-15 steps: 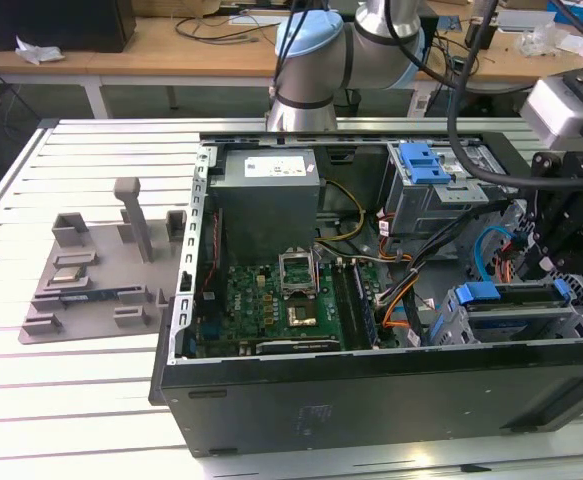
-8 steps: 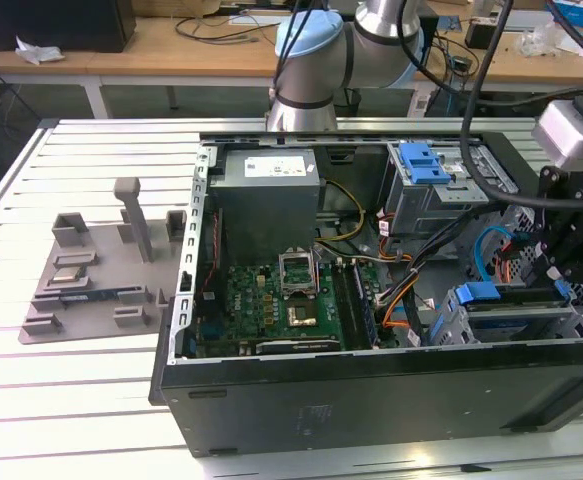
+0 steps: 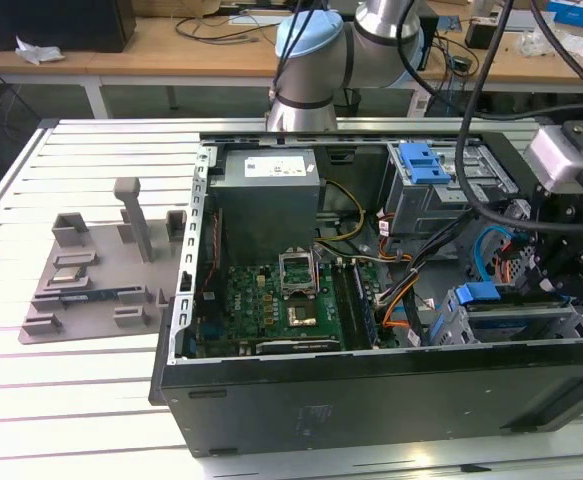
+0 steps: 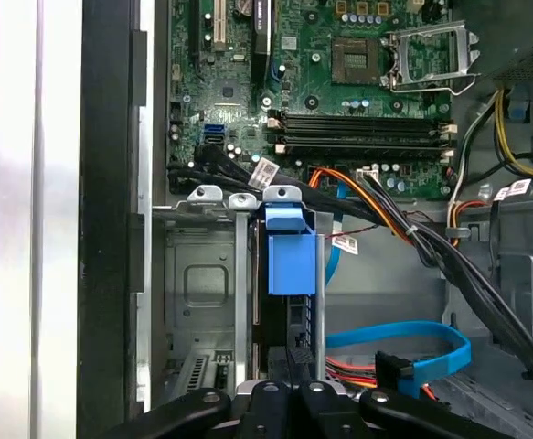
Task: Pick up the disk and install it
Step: 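Insert the disk into the insertion slot, then insert the first disk wire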
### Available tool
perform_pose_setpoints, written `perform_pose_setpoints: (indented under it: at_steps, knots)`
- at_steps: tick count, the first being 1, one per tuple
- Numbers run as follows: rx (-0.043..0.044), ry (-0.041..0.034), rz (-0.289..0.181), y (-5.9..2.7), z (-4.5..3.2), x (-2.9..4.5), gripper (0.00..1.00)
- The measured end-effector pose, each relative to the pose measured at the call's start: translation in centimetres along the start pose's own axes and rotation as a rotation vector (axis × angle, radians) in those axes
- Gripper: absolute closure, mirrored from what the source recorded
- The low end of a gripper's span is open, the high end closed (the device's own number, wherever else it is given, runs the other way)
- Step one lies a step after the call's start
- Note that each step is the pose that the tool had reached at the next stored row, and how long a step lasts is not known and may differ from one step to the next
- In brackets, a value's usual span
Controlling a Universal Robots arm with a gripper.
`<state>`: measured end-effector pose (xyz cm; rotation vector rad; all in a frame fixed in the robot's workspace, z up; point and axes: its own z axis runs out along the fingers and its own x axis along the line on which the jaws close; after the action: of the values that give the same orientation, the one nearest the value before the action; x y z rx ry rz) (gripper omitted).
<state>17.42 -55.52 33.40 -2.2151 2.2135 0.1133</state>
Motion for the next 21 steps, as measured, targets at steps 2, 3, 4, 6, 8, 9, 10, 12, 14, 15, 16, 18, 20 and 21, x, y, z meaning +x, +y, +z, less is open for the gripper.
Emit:
perform_pose_setpoints:
  at_steps: [2, 3, 4, 6, 8, 9, 10, 12, 14, 15, 16, 18, 20, 21]
  knots:
    - [0.0000, 0.0018, 0.000, -0.02, 0.39, 0.02, 0.89]
    - [0.0000, 0.0013, 0.000, -0.02, 0.41, 0.02, 0.89]
    - [0.0001, 0.0000, 0.000, -0.02, 0.38, 0.02, 0.89]
    - [0.0001, -0.0004, 0.000, 0.03, -0.83, -0.05, 0.89]
    - [0.0000, -0.0003, 0.000, 0.07, -1.79, -0.11, 0.89]
    - [0.0001, -0.0001, 0.000, 0.11, -2.58, -0.15, 0.89]
    - [0.0001, 0.0000, 0.000, 0.13, -3.01, -0.18, 0.89]
    - [0.0001, -0.0001, 0.000, 0.18, -4.15, -0.24, 0.89]
    - [0.0000, -0.0002, 0.000, 0.27, -6.28, -0.36, 0.89]
    - [0.0001, 0.0000, 0.000, 0.28, -6.43, -0.37, 0.89]
    - [0.0000, -0.0003, 0.000, 0.28, -6.42, -0.37, 0.89]
    - [0.0000, -0.0004, 0.000, 0.28, -6.44, -0.37, 0.89]
    - [0.0000, -0.0004, 0.000, 0.28, -6.46, -0.37, 0.89]
    - [0.0000, -0.0004, 0.000, 0.28, -6.48, -0.37, 0.89]
